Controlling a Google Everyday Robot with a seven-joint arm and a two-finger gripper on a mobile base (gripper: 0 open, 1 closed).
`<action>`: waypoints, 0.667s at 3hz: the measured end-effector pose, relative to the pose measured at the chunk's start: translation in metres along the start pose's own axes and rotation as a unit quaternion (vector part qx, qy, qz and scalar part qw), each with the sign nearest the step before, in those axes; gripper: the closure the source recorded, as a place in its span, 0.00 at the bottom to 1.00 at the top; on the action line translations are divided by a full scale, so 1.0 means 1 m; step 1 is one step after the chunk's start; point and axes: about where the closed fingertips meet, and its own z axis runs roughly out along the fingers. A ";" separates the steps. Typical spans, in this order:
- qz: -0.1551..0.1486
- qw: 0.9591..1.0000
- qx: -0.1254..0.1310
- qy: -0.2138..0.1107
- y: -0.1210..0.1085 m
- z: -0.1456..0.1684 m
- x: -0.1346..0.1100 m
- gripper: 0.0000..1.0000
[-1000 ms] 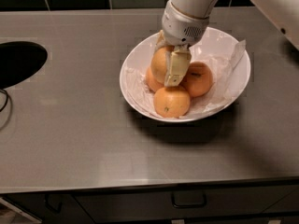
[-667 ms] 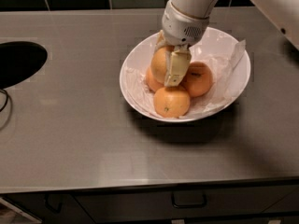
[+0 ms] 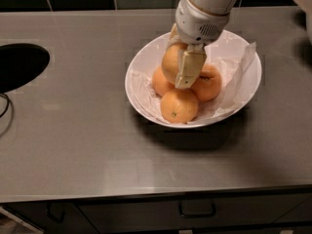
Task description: Pick orange from white bowl
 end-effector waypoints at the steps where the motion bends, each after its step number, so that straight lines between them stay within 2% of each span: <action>1: 0.008 0.998 0.066 0.005 0.009 -0.037 -0.010 1.00; 2: 0.012 0.994 0.104 0.012 0.016 -0.059 -0.016 1.00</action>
Offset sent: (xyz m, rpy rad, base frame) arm -0.0406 -0.0069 0.0796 0.0189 -0.2697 -0.1132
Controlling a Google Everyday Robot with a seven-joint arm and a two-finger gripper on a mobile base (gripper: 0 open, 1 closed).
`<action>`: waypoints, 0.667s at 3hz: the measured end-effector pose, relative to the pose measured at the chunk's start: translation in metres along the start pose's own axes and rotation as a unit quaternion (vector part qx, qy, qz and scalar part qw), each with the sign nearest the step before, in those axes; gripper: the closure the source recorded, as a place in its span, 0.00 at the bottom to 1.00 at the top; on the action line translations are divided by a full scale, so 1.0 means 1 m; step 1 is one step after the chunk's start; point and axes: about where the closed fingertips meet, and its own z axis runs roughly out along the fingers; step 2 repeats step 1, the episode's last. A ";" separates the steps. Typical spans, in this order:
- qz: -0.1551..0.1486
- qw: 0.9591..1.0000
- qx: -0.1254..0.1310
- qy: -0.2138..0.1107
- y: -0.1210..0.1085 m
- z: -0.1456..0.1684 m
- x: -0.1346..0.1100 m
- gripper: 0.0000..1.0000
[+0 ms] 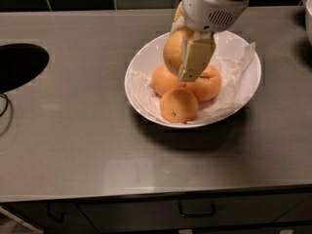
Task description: Pick orange from white bowl
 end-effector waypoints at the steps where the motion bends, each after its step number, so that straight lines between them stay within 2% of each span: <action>1: 0.000 1.000 0.002 0.000 0.000 -0.002 -0.001 1.00; 2: 0.000 1.000 0.002 0.000 0.000 -0.002 -0.001 1.00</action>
Offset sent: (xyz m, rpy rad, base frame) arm 0.0000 0.0000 0.0000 0.0000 0.0000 0.0000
